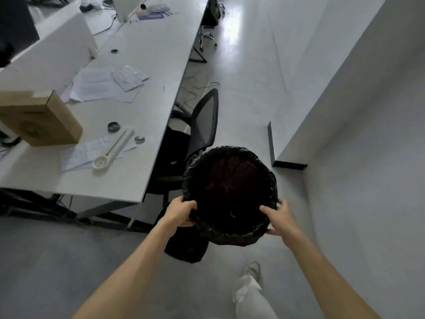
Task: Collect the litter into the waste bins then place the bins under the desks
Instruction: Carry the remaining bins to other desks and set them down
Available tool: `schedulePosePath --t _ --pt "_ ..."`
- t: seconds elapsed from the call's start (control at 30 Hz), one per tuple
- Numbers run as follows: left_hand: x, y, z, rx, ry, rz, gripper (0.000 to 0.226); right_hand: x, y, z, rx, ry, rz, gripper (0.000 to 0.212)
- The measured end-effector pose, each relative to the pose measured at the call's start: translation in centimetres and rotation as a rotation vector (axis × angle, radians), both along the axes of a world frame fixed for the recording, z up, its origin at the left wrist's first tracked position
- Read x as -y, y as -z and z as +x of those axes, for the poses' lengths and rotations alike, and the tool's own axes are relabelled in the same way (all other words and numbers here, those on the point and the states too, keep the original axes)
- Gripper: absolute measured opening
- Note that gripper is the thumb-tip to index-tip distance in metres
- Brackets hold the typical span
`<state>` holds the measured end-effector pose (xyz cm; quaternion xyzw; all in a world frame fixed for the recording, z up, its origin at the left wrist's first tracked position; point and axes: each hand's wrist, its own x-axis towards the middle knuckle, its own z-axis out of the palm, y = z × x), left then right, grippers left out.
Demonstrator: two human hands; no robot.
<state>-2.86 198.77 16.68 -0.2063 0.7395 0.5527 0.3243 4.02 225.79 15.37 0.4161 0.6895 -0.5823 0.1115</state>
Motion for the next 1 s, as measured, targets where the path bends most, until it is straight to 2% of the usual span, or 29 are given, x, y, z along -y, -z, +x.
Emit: schedulePosePath --t 0.07,0.2,0.3,0.43,0.6,0.77,0.9,1.0 --pt "-4.0 0.0 -2.5 -0.016 0.050 -0.017 0.011 -3.6 0.6 -0.9 0.021 0.015 -0.002 0.059" --pt "-10.8 -0.4 -7.9 -0.044 0.109 -0.049 0.014 -9.8 1.1 -4.4 -0.006 0.042 0.000 0.058" --pt "-15.9 -1.2 -11.7 -0.058 0.086 -0.067 0.003 -14.7 0.6 -8.2 -0.005 0.037 -0.014 0.054" --pt "-19.7 -1.4 -15.9 -0.060 0.053 -0.054 0.007 -18.8 -0.5 -13.7 -0.040 0.014 -0.009 0.048" --pt "-23.8 -1.1 -23.3 -0.097 0.003 -0.089 0.006 -23.2 -0.8 -23.1 -0.044 -0.035 0.021 0.042" --pt "-26.6 -0.3 -32.8 -0.142 0.055 -0.169 0.007 -26.1 -0.3 -32.6 -0.028 -0.047 0.039 0.040" --pt "-29.1 -0.8 -42.9 -0.132 0.144 -0.208 0.024 -29.0 -1.1 -42.3 -0.046 -0.024 0.068 0.037" --pt "-30.2 -1.6 -49.3 -0.180 0.176 -0.242 0.028 -31.0 -2.0 -47.9 -0.061 -0.013 0.126 0.039"
